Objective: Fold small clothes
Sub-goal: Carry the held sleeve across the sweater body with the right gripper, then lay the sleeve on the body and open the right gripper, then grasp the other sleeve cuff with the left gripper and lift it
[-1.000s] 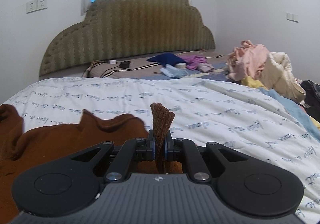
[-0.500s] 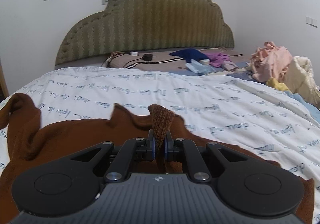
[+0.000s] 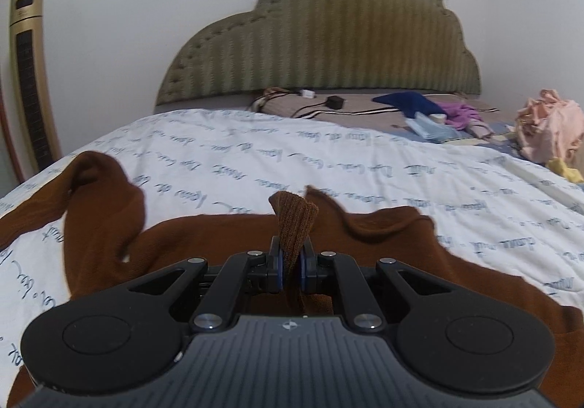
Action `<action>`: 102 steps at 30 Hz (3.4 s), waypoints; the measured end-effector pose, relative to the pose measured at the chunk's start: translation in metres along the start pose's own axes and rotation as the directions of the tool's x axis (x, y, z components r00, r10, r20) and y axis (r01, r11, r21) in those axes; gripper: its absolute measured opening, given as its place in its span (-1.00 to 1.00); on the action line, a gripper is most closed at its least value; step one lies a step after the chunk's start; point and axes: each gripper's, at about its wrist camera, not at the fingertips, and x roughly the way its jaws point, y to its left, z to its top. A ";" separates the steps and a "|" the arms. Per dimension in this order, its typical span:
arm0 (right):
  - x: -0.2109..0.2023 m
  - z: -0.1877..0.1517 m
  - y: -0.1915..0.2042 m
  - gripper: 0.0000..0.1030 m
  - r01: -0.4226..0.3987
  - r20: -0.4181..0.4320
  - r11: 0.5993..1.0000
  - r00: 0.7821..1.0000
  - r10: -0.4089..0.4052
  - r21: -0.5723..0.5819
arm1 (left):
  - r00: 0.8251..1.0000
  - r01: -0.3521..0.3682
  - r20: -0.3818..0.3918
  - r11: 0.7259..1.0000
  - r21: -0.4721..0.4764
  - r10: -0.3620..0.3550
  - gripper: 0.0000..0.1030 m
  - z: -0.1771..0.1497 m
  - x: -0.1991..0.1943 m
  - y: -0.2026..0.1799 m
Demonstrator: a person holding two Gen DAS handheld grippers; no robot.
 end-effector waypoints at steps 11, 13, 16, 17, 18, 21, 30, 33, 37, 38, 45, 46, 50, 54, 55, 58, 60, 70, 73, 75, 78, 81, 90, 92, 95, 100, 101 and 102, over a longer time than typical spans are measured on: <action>0.004 -0.007 0.030 -0.73 -0.153 -0.040 0.987 0.988 0.152 -0.041 | 1.000 0.010 -0.002 1.000 -0.013 -0.010 1.00 0.000 0.001 0.002; 0.004 -0.008 0.034 -0.72 -0.178 -0.055 0.982 0.983 0.175 -0.059 | 1.000 0.009 -0.002 1.000 -0.013 -0.009 1.00 0.000 0.001 0.002; 0.005 -0.010 0.041 -0.67 -0.194 -0.080 0.977 0.979 0.187 -0.089 | 1.000 0.010 -0.001 1.000 -0.012 -0.010 1.00 0.000 0.002 0.002; 0.005 -0.010 0.042 -0.67 -0.203 -0.084 0.975 0.977 0.196 -0.090 | 1.000 0.011 -0.001 1.000 -0.013 -0.011 1.00 0.000 0.002 0.003; 0.005 -0.010 0.044 -0.67 -0.209 -0.087 0.974 0.976 0.202 -0.090 | 1.000 0.011 -0.002 1.000 -0.014 -0.011 1.00 0.000 0.002 0.003; 0.004 -0.010 0.045 -0.59 -0.243 -0.098 0.967 0.967 0.236 -0.071 | 1.000 0.011 -0.001 1.000 -0.014 -0.011 1.00 0.000 0.003 0.003; -0.014 -0.009 -0.005 -0.27 -0.405 -0.038 0.884 0.904 0.425 0.234 | 1.000 0.011 -0.001 1.000 -0.014 -0.011 1.00 0.001 0.003 0.001; -0.005 -0.017 -0.015 -0.27 -0.378 -0.104 0.870 0.898 0.428 0.318 | 1.000 0.010 0.000 1.000 -0.013 -0.010 1.00 0.001 0.003 0.001; 0.003 -0.028 -0.006 -0.23 -0.322 -0.206 0.909 0.902 0.379 0.264 | 1.000 0.011 0.001 1.000 -0.014 -0.011 1.00 0.001 0.002 0.001; 0.000 -0.030 -0.007 -0.23 -0.322 -0.193 0.908 0.905 0.378 0.269 | 1.000 0.011 0.001 1.000 -0.015 -0.011 1.00 0.001 0.002 0.001; -0.020 -0.028 -0.003 -0.09 -0.225 -0.251 0.965 0.935 0.252 0.131 | 0.999 -0.033 0.029 0.999 -0.019 0.033 1.00 0.002 -0.006 0.003; -0.026 -0.028 -0.004 -0.09 -0.207 -0.241 0.971 0.943 0.231 0.119 | 0.999 -0.043 0.022 0.999 -0.021 0.043 1.00 0.004 -0.008 0.005; -0.061 -0.031 -0.022 0.26 -0.233 -0.159 0.954 0.951 0.264 0.191 | 0.998 -0.067 0.020 0.997 -0.029 0.067 1.00 0.016 -0.020 0.029; -0.099 -0.039 -0.034 0.38 -0.238 -0.096 0.955 0.962 0.257 0.178 | 0.995 -0.092 0.042 0.994 -0.061 0.094 1.00 0.034 -0.024 0.079; -0.108 -0.043 -0.036 0.39 -0.242 -0.086 0.954 0.962 0.259 0.176 | 0.994 -0.098 0.030 0.991 -0.087 0.101 1.00 0.039 -0.019 0.096; -0.132 -0.058 -0.045 0.55 -0.258 -0.070 0.948 0.959 0.275 0.188 | 0.993 -0.118 -0.002 0.961 -0.250 0.122 1.00 0.051 -0.004 0.151; -0.142 -0.067 -0.048 0.64 -0.261 -0.078 0.946 0.957 0.280 0.190 | 0.994 -0.105 -0.005 0.915 -0.391 0.112 0.99 0.056 0.006 0.189; -0.165 -0.104 -0.056 0.67 -0.229 -0.098 0.942 0.961 0.260 0.246 | 0.994 0.101 0.054 0.622 -0.777 -0.093 0.95 0.062 0.067 0.265; -0.167 -0.108 -0.057 0.68 -0.233 -0.097 0.939 0.960 0.264 0.254 | 0.992 0.116 0.073 0.516 -0.849 -0.103 0.89 0.059 0.086 0.278; -0.168 -0.111 -0.058 0.69 -0.232 -0.097 0.937 0.959 0.264 0.259 | 0.990 0.120 0.073 0.452 -0.884 -0.119 0.88 0.056 0.099 0.287; -0.168 -0.115 -0.061 0.70 -0.212 -0.103 0.942 0.964 0.246 0.261 | 0.992 0.112 0.079 0.381 -0.918 -0.101 0.62 0.056 0.104 0.298; -0.169 -0.120 -0.065 0.70 -0.204 -0.107 0.938 0.964 0.242 0.280 | 0.995 0.088 0.064 0.345 -0.935 -0.079 -0.07 0.060 0.111 0.308; -0.176 -0.133 -0.072 0.70 -0.187 -0.122 0.930 0.964 0.235 0.316 | 0.998 0.054 0.038 0.394 -0.918 -0.048 -0.90 0.063 0.114 0.318; -0.177 -0.135 -0.072 0.70 -0.184 -0.127 0.929 0.964 0.234 0.320 | 0.999 0.038 0.043 0.470 -0.882 0.000 -0.90 0.069 0.102 0.315; -0.178 -0.136 -0.073 0.70 -0.185 -0.127 0.930 0.964 0.235 0.318 | 0.994 0.014 0.071 0.565 -0.825 0.079 -0.90 0.073 0.077 0.315; -0.179 -0.136 -0.071 0.70 -0.195 -0.127 0.925 0.961 0.247 0.325 | 0.979 -0.027 0.112 0.654 -0.756 0.170 -0.90 0.074 0.041 0.330; -0.179 -0.137 -0.071 0.70 -0.200 -0.125 0.922 0.959 0.253 0.331 | 0.976 -0.038 0.115 0.664 -0.747 0.186 -0.90 0.074 0.036 0.334; -0.180 -0.137 -0.072 0.71 -0.208 -0.122 0.918 0.957 0.262 0.338 | 0.973 -0.045 0.118 0.668 -0.742 0.196 -0.90 0.074 0.030 0.340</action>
